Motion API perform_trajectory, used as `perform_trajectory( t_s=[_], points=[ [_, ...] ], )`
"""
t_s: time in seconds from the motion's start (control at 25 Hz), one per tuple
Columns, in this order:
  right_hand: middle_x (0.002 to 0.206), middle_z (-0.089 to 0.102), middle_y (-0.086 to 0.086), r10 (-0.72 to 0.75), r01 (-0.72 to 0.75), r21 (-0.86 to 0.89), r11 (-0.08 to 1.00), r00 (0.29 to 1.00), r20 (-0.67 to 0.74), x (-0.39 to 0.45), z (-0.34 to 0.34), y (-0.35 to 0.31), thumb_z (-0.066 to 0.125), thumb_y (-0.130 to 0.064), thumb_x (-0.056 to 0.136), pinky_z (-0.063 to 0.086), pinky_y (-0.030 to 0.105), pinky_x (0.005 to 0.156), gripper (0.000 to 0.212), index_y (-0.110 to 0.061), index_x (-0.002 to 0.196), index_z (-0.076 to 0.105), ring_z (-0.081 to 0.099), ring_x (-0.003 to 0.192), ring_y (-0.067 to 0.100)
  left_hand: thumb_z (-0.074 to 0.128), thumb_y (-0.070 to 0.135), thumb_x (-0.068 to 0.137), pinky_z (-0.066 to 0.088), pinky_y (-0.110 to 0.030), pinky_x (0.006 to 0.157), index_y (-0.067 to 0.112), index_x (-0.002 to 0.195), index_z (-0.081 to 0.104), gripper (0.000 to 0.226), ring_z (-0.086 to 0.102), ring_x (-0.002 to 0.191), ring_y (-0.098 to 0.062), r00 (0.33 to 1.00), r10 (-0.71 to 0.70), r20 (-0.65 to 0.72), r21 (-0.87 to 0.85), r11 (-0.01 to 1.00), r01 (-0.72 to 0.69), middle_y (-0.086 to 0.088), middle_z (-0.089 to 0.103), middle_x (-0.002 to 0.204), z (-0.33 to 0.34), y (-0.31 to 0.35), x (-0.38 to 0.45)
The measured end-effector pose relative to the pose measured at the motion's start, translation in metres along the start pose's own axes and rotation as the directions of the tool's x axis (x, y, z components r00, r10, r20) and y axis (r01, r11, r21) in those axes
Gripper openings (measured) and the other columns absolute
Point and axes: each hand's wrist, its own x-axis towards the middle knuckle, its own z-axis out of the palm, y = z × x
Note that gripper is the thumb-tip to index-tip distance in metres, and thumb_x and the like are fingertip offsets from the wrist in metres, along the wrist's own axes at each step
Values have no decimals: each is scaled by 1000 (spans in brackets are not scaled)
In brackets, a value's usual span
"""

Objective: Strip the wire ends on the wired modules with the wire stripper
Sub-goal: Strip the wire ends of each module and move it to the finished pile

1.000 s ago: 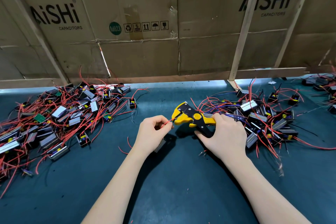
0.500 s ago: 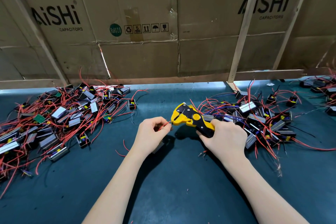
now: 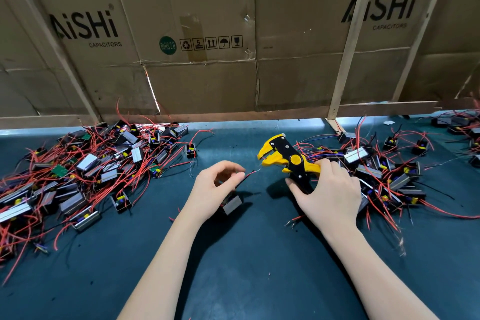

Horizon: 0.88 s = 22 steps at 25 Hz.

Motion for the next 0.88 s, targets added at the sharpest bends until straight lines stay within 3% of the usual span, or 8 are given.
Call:
perform_trajectory(
  t_s=[0.12,0.4,0.56,0.68,0.88],
  points=[
    [80,61,9,-1,1,7,1000,1000,-19,0,2,0,81,-55,64,42,41,69,59,-7,90,60,61,76,34,77,17,83,47,-27,74,23,98,69,18,54,69,-11,999,-1,-35,87,996,4,8,58,78,7,-3,0],
    [77,62,9,-28,28,-20,999,1000,-9,-2,3,1,85,-54,59,41,40,68,59,-8,86,59,61,73,33,76,11,81,36,-10,55,20,92,69,16,42,44,-4,972,-31,-231,208,975,80,8,61,77,15,-9,5],
    [77,62,10,-28,28,-18,999,1000,2,-2,4,1,85,-53,59,41,41,69,59,-8,85,59,61,74,34,73,14,83,40,-14,59,19,77,71,8,49,50,-3,980,-9,-201,294,953,69,9,68,75,16,-10,6],
    [76,61,10,-38,38,-25,999,999,-2,-2,4,0,85,-53,58,41,40,68,58,-8,84,58,60,73,33,64,17,90,34,-20,55,20,83,62,8,41,46,-6,990,-4,-144,333,941,52,8,64,77,16,-11,5],
    [75,61,9,-43,43,-19,999,999,3,-3,3,0,86,-51,58,40,40,68,57,-8,82,57,60,73,33,55,12,95,40,-20,67,18,89,58,9,49,67,-9,1000,17,-20,163,987,-13,7,58,75,17,-9,2]
  ],
)
